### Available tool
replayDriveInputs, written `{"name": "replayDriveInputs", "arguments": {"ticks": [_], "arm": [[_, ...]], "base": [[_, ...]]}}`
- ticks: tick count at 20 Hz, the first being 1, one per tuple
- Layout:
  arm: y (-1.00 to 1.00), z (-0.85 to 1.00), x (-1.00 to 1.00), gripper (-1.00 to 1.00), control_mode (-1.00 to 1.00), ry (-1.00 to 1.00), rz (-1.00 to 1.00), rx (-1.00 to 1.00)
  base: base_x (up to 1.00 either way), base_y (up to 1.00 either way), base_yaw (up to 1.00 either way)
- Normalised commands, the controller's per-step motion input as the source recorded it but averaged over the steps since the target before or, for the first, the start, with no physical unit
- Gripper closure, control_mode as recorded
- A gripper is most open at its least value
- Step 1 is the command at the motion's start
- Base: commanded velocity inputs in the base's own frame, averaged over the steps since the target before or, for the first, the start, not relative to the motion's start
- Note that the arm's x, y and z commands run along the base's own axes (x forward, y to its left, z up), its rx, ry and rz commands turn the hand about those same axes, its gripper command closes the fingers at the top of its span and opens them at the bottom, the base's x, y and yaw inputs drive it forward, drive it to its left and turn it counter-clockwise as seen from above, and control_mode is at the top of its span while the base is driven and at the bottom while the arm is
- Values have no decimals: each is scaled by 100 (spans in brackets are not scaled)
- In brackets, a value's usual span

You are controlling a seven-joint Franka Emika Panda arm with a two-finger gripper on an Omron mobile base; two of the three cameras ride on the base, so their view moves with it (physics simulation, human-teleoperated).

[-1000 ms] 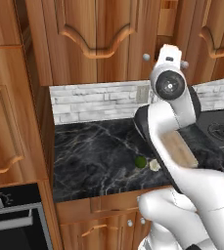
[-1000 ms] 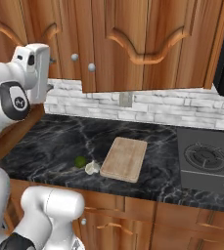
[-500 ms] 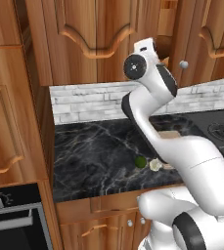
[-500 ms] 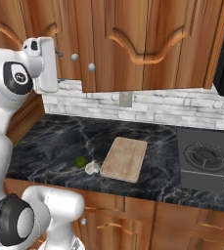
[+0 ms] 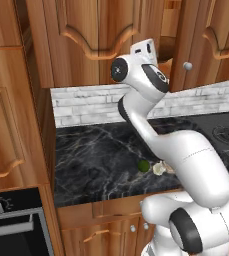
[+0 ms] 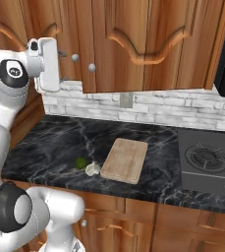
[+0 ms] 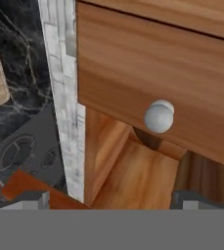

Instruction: Open the cabinet. Place the bowl and condiment on the counter. Then place the lime and garlic on the cutting board.

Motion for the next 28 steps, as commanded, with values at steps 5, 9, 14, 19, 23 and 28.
{"name": "replayDriveInputs", "arguments": {"ticks": [5, 9, 14, 19, 23, 28], "arm": [[-34, 0, 4, -100, -100, -2, -6, 0], [-10, -6, 50, -100, -100, 0, -2, 0], [-24, 0, 34, -100, -100, 0, -2, 0], [-68, -1, 2, -100, -100, -1, -2, 0], [-78, 0, -32, -100, -100, -13, 0, 0], [-85, 0, -99, -100, -100, -14, 0, 0]], "base": [[0, 0, 0], [0, 0, 0], [0, 0, 0], [0, 0, 0], [0, 0, 0], [0, 0, 0]]}}
